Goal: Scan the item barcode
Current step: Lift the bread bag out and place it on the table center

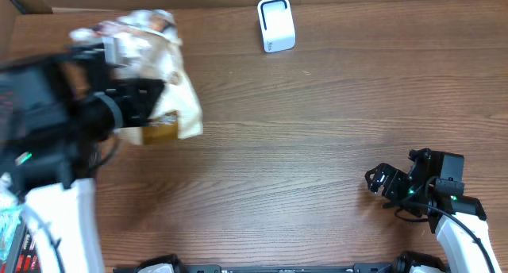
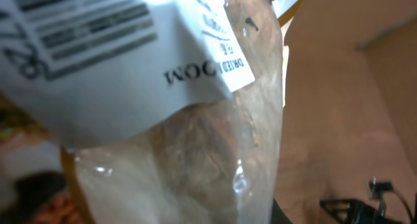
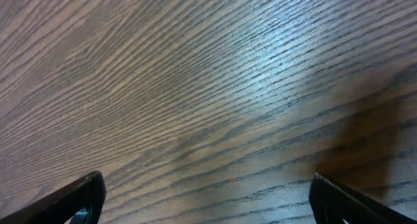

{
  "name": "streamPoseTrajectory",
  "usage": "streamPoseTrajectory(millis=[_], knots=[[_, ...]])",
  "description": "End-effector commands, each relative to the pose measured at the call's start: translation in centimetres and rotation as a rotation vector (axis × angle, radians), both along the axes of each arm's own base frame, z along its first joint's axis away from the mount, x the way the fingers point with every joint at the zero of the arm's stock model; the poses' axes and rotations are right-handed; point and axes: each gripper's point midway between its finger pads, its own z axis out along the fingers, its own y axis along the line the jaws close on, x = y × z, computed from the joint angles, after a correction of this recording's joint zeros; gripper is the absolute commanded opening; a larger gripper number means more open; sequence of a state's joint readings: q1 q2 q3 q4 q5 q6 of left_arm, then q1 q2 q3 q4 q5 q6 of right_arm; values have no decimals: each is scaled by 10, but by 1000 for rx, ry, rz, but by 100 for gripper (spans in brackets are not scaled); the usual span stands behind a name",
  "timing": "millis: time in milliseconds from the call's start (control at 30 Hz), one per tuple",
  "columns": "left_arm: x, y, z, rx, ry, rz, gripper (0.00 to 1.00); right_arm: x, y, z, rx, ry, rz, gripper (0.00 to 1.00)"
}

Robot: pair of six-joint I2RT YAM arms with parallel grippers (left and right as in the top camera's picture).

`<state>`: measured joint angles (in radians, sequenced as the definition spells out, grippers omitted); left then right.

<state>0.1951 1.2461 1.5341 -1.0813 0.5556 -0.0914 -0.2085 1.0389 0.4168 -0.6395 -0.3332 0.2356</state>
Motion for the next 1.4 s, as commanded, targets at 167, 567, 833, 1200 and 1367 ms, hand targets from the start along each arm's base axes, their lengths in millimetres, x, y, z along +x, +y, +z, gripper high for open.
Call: streamPoseTrajectory(millis=[167,567,833,1200,1367], knots=[[29,-62,-128,-107,238,-50,4,1,0,0,-2,-3,-1,100],[52,-110,-255,-115,459,-106,4,1,0,0,-2,-3,-1,100],[47,-107,-287,-39,541,-71,100,1,0,0,-2,-3,-1,100],[70,-51,-157,218,402,63,100,1,0,0,-2,-3,-1,100],[62,-12,-67,381,286,148,99,1,0,0,-2,-3,-1,100]])
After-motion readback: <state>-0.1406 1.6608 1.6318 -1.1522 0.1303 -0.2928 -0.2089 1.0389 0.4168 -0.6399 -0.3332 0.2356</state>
